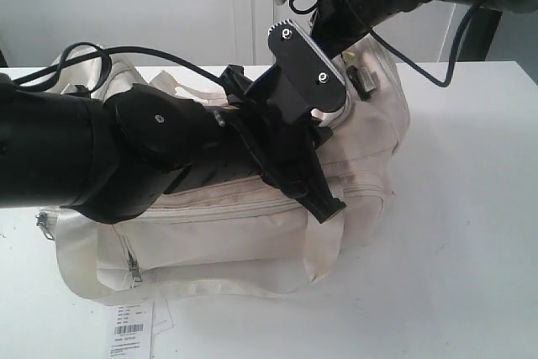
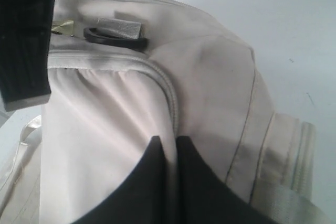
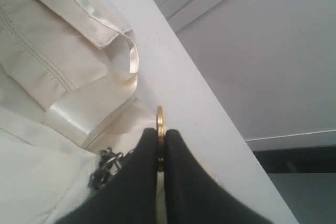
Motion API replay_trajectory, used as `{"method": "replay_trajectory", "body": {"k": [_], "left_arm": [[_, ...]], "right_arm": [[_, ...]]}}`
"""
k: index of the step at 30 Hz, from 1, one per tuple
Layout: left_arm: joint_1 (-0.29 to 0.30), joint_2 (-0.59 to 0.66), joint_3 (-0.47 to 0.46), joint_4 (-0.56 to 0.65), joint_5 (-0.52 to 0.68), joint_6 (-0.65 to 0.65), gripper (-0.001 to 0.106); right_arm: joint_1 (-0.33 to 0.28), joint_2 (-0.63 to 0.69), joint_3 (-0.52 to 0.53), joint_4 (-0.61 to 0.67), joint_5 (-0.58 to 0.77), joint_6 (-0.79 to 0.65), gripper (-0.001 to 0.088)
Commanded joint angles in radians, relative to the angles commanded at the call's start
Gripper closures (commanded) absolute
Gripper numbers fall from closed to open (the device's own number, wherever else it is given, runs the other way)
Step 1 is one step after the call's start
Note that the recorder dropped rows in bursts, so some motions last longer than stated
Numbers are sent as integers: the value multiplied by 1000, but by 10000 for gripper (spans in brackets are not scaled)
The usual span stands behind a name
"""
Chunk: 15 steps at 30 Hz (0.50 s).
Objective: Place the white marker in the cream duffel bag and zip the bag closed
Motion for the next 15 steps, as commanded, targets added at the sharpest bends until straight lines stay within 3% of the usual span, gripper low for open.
{"method": "replay_trajectory", "body": {"k": [4, 6, 10, 15], "left_arm": [[0, 0, 0, -46, -5, 0, 629], [0, 0, 0, -57, -19, 0, 525], [0, -2, 0, -110, -87, 0, 452], [0, -30, 0, -192, -128, 0, 424]], "right_arm": [[0, -7, 0, -2, 25, 15, 448], [0, -24, 0, -24, 61, 34, 366], [0, -71, 0, -24, 196, 133, 354], [0, -119, 0, 6, 334, 156, 354]]}}
